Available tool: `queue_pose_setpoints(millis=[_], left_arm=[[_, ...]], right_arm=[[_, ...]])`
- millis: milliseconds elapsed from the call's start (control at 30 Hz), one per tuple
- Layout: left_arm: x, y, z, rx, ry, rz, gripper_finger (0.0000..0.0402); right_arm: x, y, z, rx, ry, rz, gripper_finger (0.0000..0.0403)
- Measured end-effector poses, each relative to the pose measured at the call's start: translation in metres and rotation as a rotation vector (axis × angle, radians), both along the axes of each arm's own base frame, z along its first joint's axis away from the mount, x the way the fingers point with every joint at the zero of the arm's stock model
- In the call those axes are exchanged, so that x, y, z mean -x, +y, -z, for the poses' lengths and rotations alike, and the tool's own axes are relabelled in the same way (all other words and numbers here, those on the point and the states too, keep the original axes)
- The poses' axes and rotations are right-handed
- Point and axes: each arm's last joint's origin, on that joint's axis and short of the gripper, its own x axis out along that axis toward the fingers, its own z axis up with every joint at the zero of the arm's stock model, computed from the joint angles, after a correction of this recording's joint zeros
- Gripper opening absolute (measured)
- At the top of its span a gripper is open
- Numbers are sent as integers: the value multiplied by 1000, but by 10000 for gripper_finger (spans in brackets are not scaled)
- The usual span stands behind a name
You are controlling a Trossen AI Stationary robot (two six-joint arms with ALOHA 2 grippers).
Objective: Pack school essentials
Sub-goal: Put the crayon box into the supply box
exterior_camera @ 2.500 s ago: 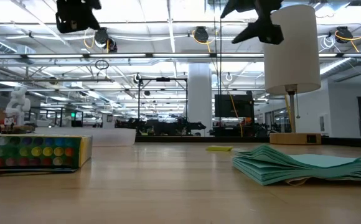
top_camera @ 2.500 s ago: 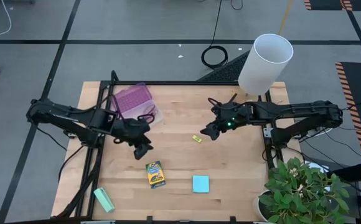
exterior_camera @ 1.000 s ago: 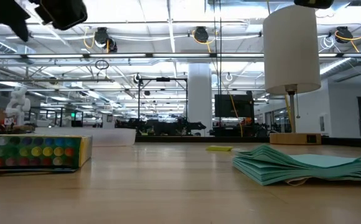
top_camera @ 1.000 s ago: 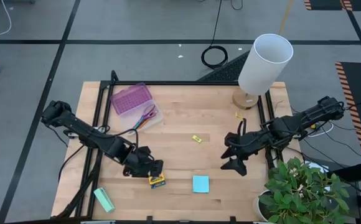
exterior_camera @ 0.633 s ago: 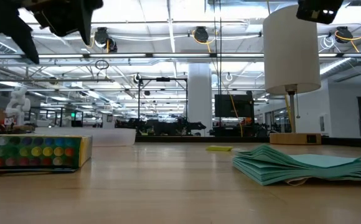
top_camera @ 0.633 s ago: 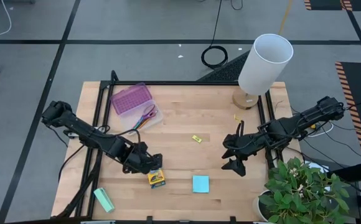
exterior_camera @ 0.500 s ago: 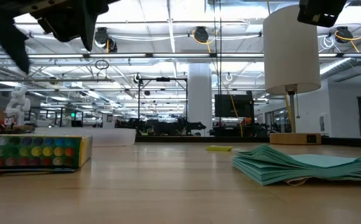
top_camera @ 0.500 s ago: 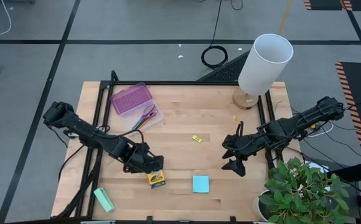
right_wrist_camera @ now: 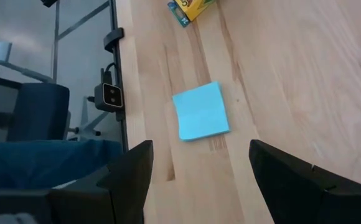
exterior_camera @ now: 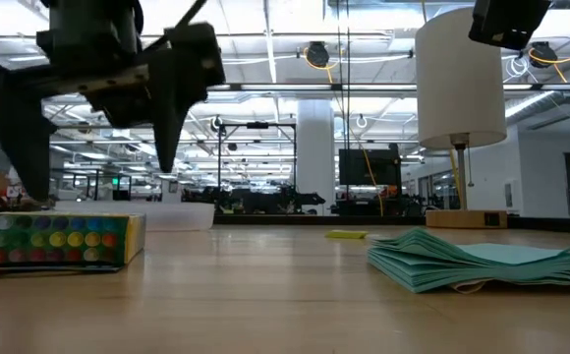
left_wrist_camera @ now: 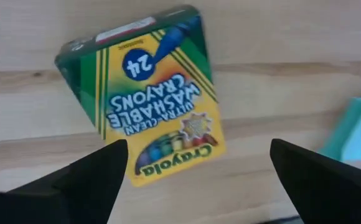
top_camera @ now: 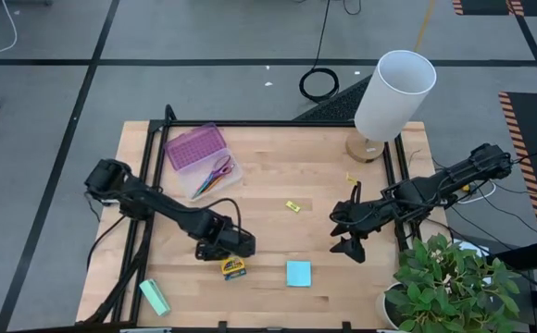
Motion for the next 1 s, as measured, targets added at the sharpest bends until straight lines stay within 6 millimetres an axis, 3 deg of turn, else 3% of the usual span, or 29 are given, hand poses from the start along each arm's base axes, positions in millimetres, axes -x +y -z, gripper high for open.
queue_pose_setpoints(millis=[267,1000], left_arm=[[4,6,6,20,108,-12,393],[-4,13,30,-129,119,-15,392]], right_arm=[[4,-2,-5,-2,-25,-7,258],[5,-2,-6,8,-35,-21,258]])
